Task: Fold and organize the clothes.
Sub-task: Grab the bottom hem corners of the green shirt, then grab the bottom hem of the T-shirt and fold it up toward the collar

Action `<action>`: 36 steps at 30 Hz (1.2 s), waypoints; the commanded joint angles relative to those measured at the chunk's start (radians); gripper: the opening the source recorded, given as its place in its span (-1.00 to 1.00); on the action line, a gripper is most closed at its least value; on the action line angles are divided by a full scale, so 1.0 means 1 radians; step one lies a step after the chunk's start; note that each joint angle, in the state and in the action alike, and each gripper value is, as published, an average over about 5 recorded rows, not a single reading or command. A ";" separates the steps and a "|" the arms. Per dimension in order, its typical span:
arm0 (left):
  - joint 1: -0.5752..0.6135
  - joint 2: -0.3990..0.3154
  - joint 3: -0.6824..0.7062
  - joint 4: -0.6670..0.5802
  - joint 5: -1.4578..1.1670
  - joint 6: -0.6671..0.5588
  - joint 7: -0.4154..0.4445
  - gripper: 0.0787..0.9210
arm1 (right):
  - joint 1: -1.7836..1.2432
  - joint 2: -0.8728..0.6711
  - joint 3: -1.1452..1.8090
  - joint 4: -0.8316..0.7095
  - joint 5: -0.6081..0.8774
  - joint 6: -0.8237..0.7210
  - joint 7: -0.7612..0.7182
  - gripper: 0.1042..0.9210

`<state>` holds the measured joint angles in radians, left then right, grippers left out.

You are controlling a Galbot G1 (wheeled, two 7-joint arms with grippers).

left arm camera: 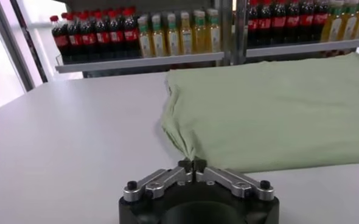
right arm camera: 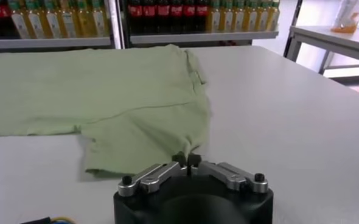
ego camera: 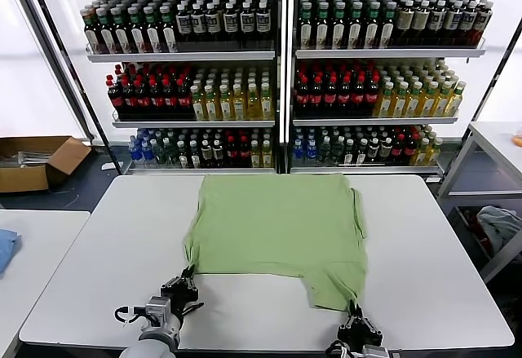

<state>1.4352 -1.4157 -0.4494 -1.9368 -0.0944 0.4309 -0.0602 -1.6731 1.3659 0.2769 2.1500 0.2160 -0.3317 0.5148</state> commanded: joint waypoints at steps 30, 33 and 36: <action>-0.382 -0.005 0.040 0.213 -0.193 -0.160 -0.076 -0.99 | 0.574 -0.057 0.041 -0.347 0.002 0.113 -0.214 -0.99; -0.417 -0.010 0.052 0.269 -0.199 -0.144 -0.091 -0.99 | 0.625 -0.066 0.033 -0.408 0.009 0.109 -0.218 -0.99; -0.451 -0.017 0.060 0.320 -0.201 -0.123 -0.109 -0.99 | 0.670 -0.070 0.026 -0.465 0.017 0.106 -0.221 -0.99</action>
<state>1.1222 -1.4280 -0.4092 -1.7960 -0.2751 0.2851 -0.1417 -1.2120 1.3179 0.3215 1.9015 0.2245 -0.2264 0.3152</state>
